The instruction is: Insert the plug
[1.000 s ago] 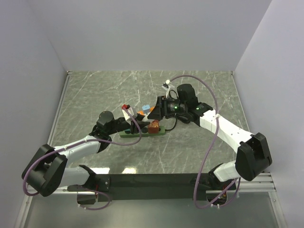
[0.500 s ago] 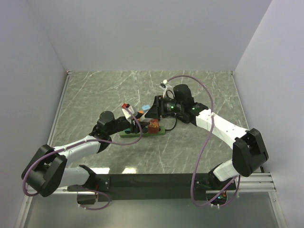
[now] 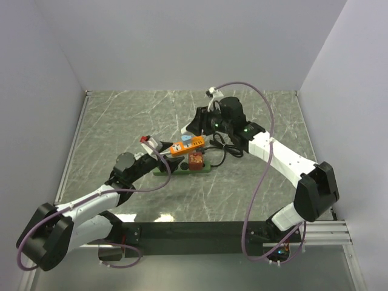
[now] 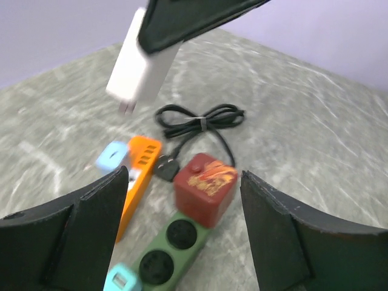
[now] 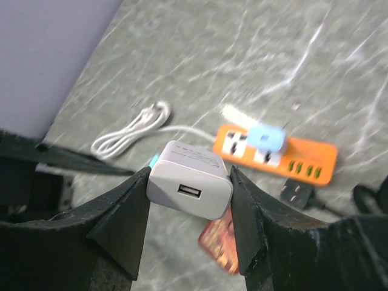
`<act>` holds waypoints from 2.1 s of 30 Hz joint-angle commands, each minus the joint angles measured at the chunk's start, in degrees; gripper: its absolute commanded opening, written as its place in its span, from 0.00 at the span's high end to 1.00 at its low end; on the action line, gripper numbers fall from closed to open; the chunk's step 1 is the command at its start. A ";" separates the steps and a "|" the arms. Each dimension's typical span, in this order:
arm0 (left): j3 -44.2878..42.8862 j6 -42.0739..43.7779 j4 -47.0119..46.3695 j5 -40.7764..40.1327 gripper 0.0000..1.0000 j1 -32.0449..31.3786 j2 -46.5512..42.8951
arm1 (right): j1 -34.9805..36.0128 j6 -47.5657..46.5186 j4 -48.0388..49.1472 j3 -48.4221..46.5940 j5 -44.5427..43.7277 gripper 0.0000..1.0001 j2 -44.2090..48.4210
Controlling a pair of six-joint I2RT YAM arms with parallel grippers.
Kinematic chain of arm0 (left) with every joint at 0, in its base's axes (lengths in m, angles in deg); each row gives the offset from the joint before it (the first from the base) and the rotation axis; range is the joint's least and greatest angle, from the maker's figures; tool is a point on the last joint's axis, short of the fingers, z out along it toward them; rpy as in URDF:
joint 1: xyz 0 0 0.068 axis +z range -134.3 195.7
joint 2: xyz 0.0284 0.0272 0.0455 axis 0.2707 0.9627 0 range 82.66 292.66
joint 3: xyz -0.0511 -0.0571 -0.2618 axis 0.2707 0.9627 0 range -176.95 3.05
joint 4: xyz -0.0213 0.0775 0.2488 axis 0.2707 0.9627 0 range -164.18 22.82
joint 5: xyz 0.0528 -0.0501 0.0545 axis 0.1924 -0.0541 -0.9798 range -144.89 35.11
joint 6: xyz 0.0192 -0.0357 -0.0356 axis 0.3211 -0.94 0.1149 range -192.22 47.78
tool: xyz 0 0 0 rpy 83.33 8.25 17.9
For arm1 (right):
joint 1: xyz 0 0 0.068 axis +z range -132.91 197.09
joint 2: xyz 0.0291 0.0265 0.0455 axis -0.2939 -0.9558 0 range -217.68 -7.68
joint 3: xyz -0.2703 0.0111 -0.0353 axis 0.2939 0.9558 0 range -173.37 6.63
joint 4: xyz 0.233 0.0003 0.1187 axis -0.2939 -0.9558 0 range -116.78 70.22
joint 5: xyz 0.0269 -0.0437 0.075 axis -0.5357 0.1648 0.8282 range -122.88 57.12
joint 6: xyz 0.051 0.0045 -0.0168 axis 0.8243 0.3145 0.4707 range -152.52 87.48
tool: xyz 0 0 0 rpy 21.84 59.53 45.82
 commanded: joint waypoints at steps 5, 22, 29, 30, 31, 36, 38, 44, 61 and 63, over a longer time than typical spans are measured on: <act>5.00 -12.28 -0.06 -16.63 0.13 5.55 -10.51 | 4.78 -6.73 -1.51 -9.26 -7.86 1.00 -8.78; 5.71 -16.78 3.90 -18.22 0.11 11.44 -14.30 | 10.67 -13.06 -11.27 -24.47 -19.11 1.00 -26.45; 5.97 -16.78 3.46 -17.34 0.11 11.71 -14.21 | 10.94 -14.29 -13.29 -27.64 -20.96 1.00 -30.05; 5.80 -16.70 3.38 -16.99 0.11 11.71 -13.86 | 11.02 -14.29 -13.38 -27.81 -20.87 1.00 -30.15; 5.71 -16.78 3.29 -16.64 0.11 11.79 -13.69 | 11.02 -14.38 -13.38 -27.90 -20.96 1.00 -30.41; 5.62 -16.78 2.76 -15.76 0.11 11.88 -12.98 | 11.46 -14.73 -15.13 -28.95 -22.98 1.00 -31.90; 5.71 -16.78 2.67 -15.76 0.11 11.88 -12.98 | 11.46 -14.82 -14.87 -28.96 -22.81 1.00 -32.08; 5.71 -16.78 2.41 -15.67 0.11 11.97 -12.37 | 11.64 -15.26 -16.36 -30.62 -21.49 1.00 -33.75; 5.88 -16.87 1.79 -15.32 0.10 12.23 -12.10 | 12.52 -15.87 -17.42 -29.57 -20.69 1.00 -34.36; 5.88 -16.78 1.79 -15.14 0.10 12.23 -12.10 | 12.87 -15.70 -17.07 -28.96 -21.48 1.00 -34.54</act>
